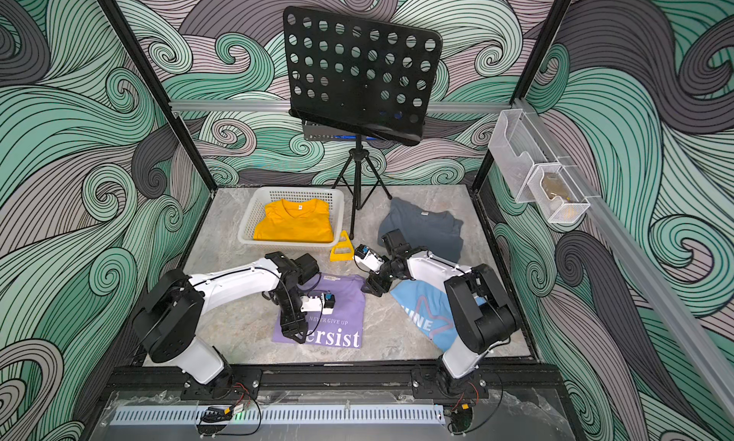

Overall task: Put the folded t-shirts into the basket
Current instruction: Move the T-shirt to the center of the board, then pick up the T-shirt from the center of the board.

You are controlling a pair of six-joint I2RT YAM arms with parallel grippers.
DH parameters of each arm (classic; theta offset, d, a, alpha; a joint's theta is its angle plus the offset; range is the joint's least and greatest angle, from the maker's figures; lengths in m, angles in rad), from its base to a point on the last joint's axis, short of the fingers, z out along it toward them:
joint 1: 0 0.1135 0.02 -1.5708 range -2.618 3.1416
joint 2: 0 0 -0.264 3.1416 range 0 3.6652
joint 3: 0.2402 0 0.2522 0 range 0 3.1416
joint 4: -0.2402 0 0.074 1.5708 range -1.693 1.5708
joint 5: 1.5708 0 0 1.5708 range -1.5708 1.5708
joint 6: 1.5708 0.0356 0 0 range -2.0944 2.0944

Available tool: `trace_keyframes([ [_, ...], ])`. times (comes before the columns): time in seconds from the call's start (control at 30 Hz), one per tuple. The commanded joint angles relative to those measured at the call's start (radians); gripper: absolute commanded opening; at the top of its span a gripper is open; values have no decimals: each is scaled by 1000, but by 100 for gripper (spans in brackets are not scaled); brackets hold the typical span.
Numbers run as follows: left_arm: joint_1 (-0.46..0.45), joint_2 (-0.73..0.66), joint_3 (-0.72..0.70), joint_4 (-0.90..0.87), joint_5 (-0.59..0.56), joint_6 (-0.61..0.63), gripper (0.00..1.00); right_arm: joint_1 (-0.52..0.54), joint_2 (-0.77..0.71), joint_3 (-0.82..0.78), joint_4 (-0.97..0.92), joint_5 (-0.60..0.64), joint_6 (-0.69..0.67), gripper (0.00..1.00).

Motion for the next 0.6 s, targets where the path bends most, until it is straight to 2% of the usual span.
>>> trace_keyframes([
  [0.0,56,-92,13,49,-91,-45,76,14,10,3,-7,5,-1,75],
  [0.13,187,-103,7,147,-243,-61,81,48,30,18,-6,-4,5,77],
  [0.3,340,28,92,149,-234,-59,86,77,72,30,-4,20,11,77],
  [0.4,364,119,139,146,-214,-63,86,95,90,27,8,47,16,75],
  [0.57,364,181,170,189,-214,-78,86,109,102,11,29,82,22,71],
])
